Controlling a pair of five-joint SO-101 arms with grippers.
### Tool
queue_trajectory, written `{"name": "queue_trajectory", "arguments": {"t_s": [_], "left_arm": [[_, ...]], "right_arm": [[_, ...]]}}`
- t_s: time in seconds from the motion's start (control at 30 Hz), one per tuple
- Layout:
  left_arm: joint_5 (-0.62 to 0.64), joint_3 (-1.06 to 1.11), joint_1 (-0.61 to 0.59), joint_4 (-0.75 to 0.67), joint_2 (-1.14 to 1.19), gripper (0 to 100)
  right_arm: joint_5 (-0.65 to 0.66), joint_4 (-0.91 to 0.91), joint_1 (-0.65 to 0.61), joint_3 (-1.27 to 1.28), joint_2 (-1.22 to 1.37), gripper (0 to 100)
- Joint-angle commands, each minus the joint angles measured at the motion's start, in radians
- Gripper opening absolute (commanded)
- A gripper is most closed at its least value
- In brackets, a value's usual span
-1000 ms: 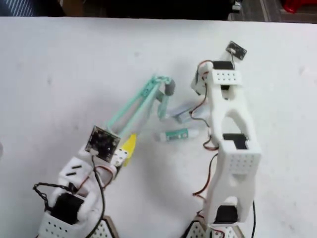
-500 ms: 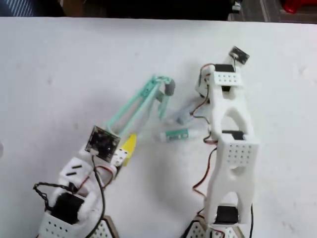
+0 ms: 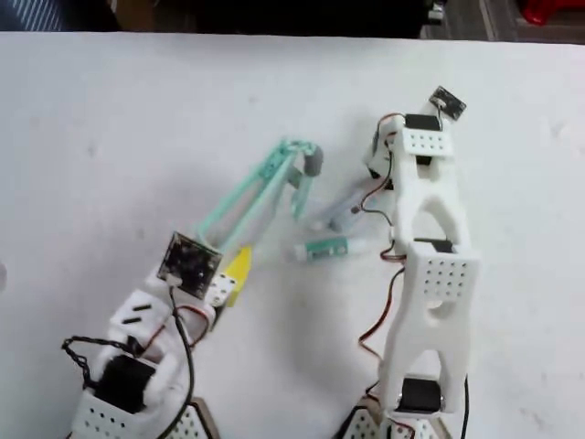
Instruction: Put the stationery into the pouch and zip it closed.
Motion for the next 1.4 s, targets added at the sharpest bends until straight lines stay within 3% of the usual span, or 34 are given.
{"name": "queue_trajectory", "arguments": {"t_s": [0.0, 0.8, 1.0, 1.37], "left_arm": [[0.014, 0.002, 0.008, 0.009, 0.004, 17], [0.014, 0.002, 0.008, 0.009, 0.004, 17], [0.014, 0.002, 0.008, 0.009, 0.004, 17], [0.014, 0.002, 0.008, 0.009, 0.004, 17]], "right_arm": [[-0.005, 0.030, 0.022, -0.003, -0.015, 1.6], [0.005, 0.101, 0.024, -0.005, -0.015, 1.6], [0.169, 0.119, 0.018, -0.026, -0.012, 1.6], [0.170, 0.119, 0.027, -0.040, -0.016, 1.6]]}}
